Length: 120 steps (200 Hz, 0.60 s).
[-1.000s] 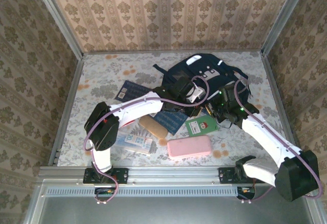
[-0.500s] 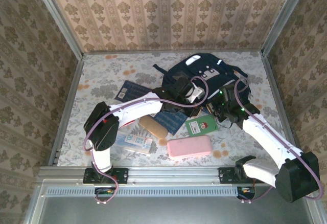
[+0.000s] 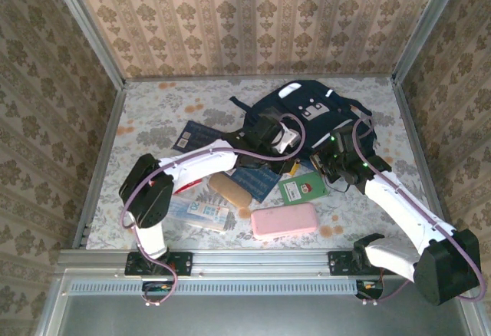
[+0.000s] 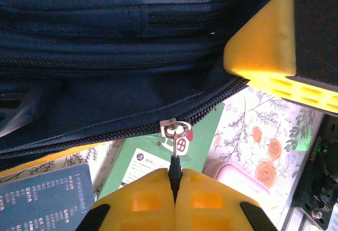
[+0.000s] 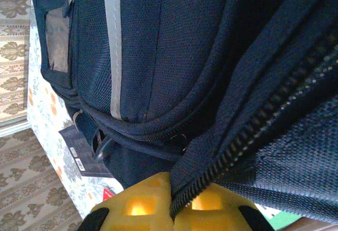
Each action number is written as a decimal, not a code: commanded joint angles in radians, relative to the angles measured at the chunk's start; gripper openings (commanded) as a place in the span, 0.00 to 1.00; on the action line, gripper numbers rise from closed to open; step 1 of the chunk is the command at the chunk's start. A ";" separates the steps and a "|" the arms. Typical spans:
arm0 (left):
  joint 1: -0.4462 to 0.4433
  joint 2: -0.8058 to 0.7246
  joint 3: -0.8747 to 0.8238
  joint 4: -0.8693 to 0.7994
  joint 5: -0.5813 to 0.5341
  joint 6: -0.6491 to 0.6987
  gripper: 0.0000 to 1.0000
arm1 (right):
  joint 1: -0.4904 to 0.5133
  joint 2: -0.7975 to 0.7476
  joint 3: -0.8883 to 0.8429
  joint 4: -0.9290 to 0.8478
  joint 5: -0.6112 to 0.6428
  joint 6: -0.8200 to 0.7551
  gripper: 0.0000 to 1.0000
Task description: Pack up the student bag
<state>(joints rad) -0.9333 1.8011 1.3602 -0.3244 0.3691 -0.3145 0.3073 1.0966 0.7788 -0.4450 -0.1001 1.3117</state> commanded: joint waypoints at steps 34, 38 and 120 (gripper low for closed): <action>0.048 -0.064 -0.048 -0.030 -0.017 0.005 0.00 | -0.030 -0.040 -0.007 -0.009 0.114 -0.030 0.00; 0.050 -0.063 -0.050 -0.028 -0.017 0.004 0.00 | -0.029 -0.041 -0.007 -0.008 0.114 -0.031 0.00; 0.089 -0.068 -0.074 -0.018 -0.030 0.008 0.00 | -0.032 -0.044 -0.011 -0.009 0.114 -0.035 0.00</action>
<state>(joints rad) -0.8742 1.7844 1.3064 -0.3058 0.3691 -0.3145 0.2970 1.0813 0.7765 -0.4515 -0.0803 1.3045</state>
